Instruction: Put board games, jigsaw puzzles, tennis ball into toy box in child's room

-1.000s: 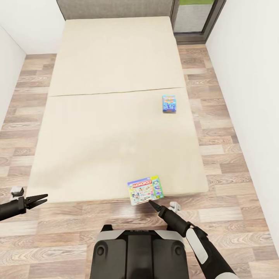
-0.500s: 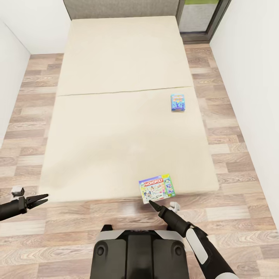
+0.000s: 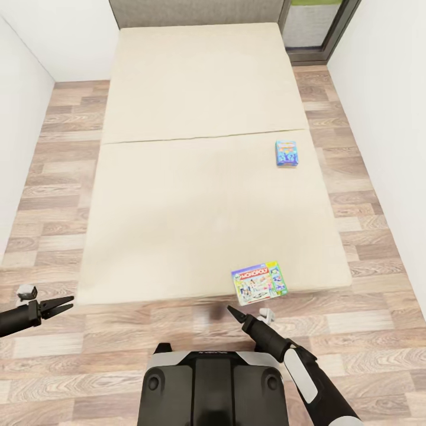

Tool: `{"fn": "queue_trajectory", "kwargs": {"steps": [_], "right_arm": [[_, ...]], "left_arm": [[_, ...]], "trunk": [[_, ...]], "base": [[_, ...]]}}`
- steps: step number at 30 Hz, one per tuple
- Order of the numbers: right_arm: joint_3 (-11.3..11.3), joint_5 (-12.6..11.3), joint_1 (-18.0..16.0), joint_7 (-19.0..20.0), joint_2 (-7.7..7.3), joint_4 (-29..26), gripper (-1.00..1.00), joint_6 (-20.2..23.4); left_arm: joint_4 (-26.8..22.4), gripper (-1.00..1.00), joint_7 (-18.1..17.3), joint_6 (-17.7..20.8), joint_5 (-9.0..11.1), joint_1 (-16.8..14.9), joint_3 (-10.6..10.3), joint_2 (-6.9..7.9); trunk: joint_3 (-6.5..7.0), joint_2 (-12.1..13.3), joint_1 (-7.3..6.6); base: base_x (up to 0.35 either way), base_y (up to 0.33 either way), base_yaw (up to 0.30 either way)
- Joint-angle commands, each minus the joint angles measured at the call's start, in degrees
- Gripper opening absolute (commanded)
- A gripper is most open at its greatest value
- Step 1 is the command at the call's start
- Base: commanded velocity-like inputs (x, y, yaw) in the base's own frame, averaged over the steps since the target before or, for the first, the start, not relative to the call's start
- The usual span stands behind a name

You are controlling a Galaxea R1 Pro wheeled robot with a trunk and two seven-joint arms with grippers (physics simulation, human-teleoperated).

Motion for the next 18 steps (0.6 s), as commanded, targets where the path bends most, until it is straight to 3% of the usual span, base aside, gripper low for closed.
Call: {"fn": "queue_trajectory", "kwargs": {"steps": [1,18], "right_arm": [[-0.03,-0.60,0.00,0.00,-0.01,-0.03,1.00,0.55],[-0.42,-0.76,-0.01,0.01,0.05,0.21,1.00,0.73]], "left_arm": [[0.02,1.00,-0.18,0.61,0.24,-0.01,-0.22,0.03],[0.05,1.00,-0.35,0.61,0.29,-0.01,-0.22,0.03]], "trunk": [[-0.04,-0.06,0.02],[-0.04,-0.06,0.02]], "base": [[-0.011,0.069,0.000],[-0.019,0.024,0.000]]}}
